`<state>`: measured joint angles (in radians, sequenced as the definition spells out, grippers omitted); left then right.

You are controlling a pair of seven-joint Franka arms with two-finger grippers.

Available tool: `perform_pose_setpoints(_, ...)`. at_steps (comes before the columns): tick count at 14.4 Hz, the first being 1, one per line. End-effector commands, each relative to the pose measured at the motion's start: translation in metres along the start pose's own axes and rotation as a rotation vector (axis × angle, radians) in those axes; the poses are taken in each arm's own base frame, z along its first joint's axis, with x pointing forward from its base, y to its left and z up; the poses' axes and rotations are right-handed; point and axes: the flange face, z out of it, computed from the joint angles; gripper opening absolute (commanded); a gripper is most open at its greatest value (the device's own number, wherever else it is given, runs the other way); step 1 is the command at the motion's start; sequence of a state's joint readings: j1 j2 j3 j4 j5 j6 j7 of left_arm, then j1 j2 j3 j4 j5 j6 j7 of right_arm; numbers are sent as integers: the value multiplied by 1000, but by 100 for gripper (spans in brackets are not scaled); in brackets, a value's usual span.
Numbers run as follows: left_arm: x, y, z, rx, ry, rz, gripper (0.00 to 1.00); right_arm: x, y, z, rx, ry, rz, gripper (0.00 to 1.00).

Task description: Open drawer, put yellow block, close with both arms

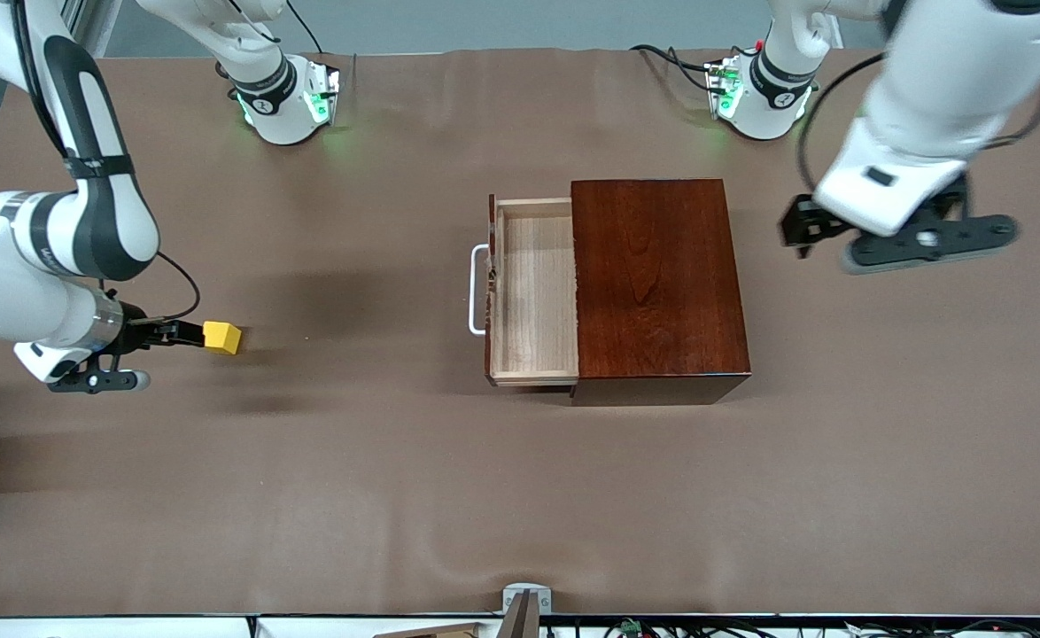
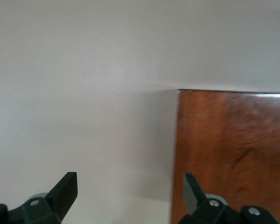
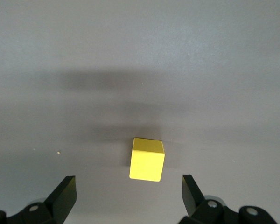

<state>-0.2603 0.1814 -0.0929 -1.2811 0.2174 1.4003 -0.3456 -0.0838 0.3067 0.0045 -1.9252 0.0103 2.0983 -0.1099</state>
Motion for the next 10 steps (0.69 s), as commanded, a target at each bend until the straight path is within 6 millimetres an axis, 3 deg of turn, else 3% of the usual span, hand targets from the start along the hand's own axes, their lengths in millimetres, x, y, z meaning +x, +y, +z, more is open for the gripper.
perform_pose_setpoints(1, -12, -53, 5, -13, -28, 71, 100, -10, 9, 27, -2, 17, 20, 100)
perform_pose_setpoints(4, -14, -109, 17, -110, -57, 58, 100, -18, 14, 57, -3, 39, 30, 100)
perform_pose_setpoints(6, -17, -141, 26, -168, -46, 61, 100, -18, 27, 76, 2, 30, 51, 100)
perform_pose_setpoints(10, -31, -155, 41, -164, 5, 7, 100, -26, 31, 106, 11, 22, 72, 100)
